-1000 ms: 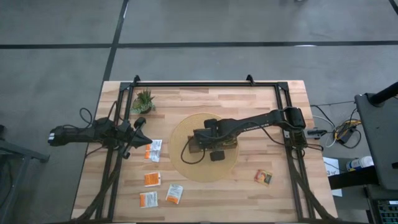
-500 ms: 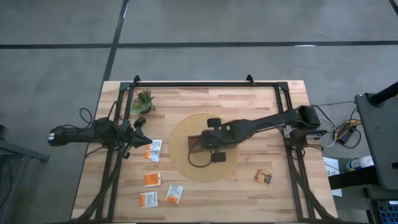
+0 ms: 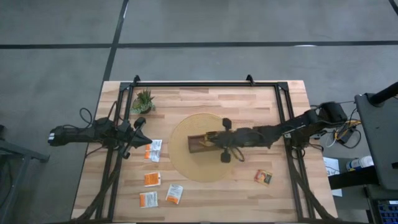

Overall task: Pick & Place Tea
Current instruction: Put the orange tea bag into the middle of the wooden organizer

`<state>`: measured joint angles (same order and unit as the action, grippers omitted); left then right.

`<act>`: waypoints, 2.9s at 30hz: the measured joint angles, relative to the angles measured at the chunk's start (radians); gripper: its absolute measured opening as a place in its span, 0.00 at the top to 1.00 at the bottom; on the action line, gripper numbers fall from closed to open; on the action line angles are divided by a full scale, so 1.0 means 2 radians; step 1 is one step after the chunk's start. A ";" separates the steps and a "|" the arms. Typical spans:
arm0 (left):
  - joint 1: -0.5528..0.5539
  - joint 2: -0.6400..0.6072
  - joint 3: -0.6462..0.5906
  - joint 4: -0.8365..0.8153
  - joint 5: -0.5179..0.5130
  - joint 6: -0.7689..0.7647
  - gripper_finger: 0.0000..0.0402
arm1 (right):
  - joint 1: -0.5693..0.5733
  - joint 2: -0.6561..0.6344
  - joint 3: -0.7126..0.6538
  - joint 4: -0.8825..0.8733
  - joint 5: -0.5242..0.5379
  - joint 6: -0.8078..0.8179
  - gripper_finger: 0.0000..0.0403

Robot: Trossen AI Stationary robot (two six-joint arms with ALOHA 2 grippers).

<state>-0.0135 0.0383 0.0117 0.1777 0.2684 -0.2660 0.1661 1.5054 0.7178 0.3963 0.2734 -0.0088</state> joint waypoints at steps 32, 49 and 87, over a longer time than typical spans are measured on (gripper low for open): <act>0.000 0.001 0.000 0.000 0.000 0.000 1.00 | -0.015 0.102 -0.049 0.142 0.035 -0.022 0.98; 0.000 0.001 0.000 0.000 0.000 0.000 1.00 | -0.014 0.057 -0.049 0.042 0.033 -0.008 0.87; 0.000 0.002 0.000 0.000 0.000 0.000 1.00 | 0.036 0.028 0.107 -0.322 0.008 0.048 0.98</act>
<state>-0.0135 0.0419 0.0116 0.1781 0.2680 -0.2660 0.2377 1.5620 0.9311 -0.2484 0.2893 0.0867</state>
